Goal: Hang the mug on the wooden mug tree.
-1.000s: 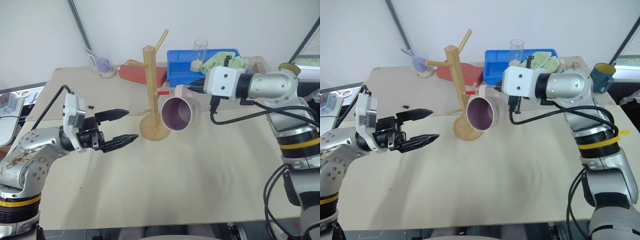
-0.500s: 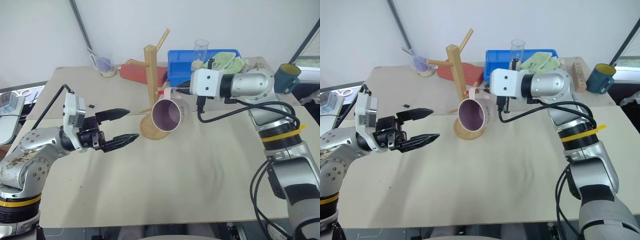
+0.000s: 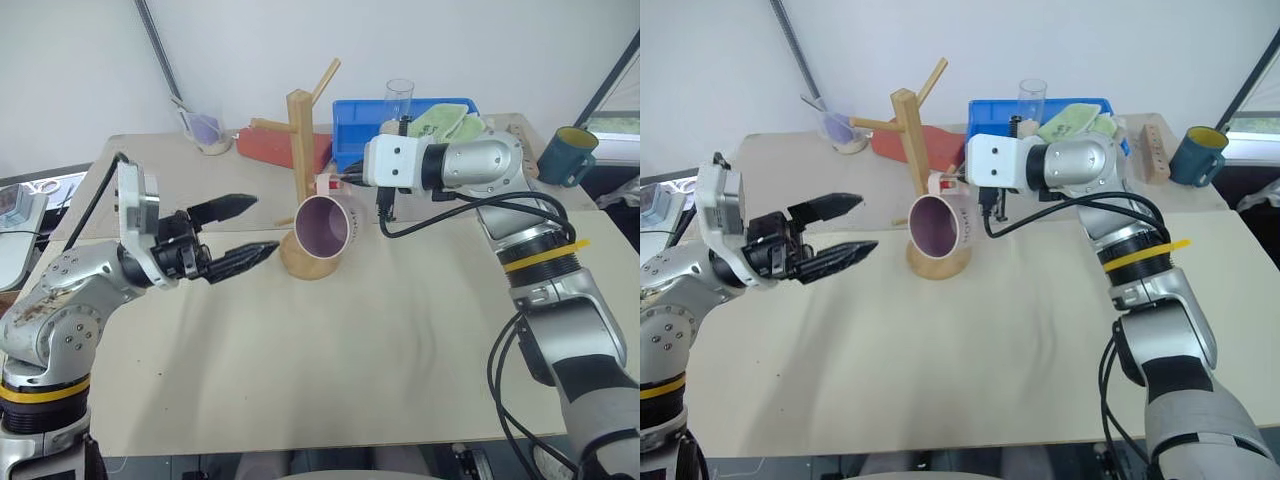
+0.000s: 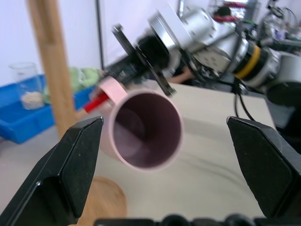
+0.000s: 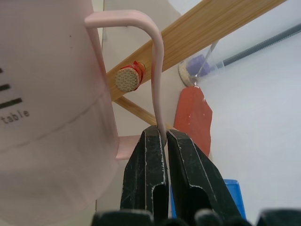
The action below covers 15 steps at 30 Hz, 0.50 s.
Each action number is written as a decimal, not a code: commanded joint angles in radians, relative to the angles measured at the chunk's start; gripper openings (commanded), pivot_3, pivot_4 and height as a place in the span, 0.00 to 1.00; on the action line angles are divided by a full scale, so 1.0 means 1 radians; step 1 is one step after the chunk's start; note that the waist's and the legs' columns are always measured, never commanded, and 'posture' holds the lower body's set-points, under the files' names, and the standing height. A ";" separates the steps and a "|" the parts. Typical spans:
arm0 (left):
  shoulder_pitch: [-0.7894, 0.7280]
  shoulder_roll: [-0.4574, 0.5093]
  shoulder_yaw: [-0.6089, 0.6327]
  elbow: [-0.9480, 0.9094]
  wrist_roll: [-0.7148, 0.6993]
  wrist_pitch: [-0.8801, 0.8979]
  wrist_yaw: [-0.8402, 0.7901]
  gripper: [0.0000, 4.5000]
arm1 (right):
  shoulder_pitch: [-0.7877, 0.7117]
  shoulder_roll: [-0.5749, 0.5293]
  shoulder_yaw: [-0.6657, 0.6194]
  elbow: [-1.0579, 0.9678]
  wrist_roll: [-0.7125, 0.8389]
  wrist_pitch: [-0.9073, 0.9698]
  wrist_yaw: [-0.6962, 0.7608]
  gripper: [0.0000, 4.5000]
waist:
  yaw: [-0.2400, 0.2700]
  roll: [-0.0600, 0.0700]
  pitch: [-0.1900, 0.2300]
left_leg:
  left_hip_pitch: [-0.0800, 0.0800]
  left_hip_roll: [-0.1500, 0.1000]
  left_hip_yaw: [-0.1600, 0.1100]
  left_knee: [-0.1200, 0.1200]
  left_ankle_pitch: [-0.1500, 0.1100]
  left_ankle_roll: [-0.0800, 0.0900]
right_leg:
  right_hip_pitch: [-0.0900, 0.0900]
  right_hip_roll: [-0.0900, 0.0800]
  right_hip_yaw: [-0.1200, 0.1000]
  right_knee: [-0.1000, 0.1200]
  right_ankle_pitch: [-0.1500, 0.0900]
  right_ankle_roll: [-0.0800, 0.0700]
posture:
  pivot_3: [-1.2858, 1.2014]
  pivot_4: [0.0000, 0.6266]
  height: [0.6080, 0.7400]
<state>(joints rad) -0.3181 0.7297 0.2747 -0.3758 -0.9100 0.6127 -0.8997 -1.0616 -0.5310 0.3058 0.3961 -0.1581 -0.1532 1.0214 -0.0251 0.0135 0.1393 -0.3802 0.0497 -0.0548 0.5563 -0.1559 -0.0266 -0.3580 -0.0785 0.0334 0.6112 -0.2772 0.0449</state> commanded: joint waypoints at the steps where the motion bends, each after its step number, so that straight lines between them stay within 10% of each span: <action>1: -0.021 -0.004 0.026 -0.007 -0.023 0.000 0.018 1.00 | -0.039 0.003 -0.021 -0.011 0.009 -0.021 -0.006 0.29 | -0.002 0.000 0.000 | 0.000 0.000 0.000 0.000 0.000 0.000 | 0.002 0.002 0.004 0.000 0.000 0.001 | 0.52 0.24 0.98; 8: -0.021 -0.003 0.016 -0.003 0.010 -0.011 0.033 1.00 | -0.022 -0.063 -0.058 -0.079 0.054 -0.034 0.048 0.82 | -0.013 0.000 0.000 | 0.002 0.000 0.000 0.000 0.000 0.000 | 0.002 0.004 0.009 0.000 0.002 0.003 | 0.52 0.24 0.98; 15: 0.008 0.072 -0.023 0.039 0.192 -0.047 0.051 1.00 | 0.092 -0.228 -0.166 -0.275 0.230 0.124 0.199 0.82 | -0.012 -0.002 0.001 | 0.003 0.000 0.001 0.000 0.000 0.000 | 0.001 0.004 0.009 0.000 -0.001 -0.002 | 0.52 0.24 0.98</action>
<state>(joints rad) -0.3116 0.7810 0.2486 -0.3374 -0.7703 0.6047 -0.8538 -0.9822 -0.7318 0.1963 0.1943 0.0031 -0.0874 1.1855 -0.0372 0.0120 0.1403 -0.3755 0.0497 -0.0538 0.5559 -0.1561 -0.0268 -0.3578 -0.0749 0.0427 0.6107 -0.2797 0.0405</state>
